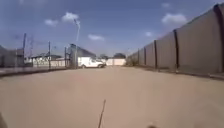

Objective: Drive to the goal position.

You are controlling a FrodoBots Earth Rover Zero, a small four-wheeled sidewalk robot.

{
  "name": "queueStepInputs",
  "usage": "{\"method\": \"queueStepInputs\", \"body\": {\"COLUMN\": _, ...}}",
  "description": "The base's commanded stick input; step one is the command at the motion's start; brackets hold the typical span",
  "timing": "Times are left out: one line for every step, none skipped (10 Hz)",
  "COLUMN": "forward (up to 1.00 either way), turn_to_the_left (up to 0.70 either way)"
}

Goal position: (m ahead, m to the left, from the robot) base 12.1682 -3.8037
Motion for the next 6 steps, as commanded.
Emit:
{"method": "queueStepInputs", "body": {"forward": 1.00, "turn_to_the_left": 0.00}}
{"method": "queueStepInputs", "body": {"forward": 1.00, "turn_to_the_left": 0.00}}
{"method": "queueStepInputs", "body": {"forward": 1.00, "turn_to_the_left": 0.00}}
{"method": "queueStepInputs", "body": {"forward": 1.00, "turn_to_the_left": 0.00}}
{"method": "queueStepInputs", "body": {"forward": 1.00, "turn_to_the_left": 0.00}}
{"method": "queueStepInputs", "body": {"forward": 1.00, "turn_to_the_left": 0.00}}
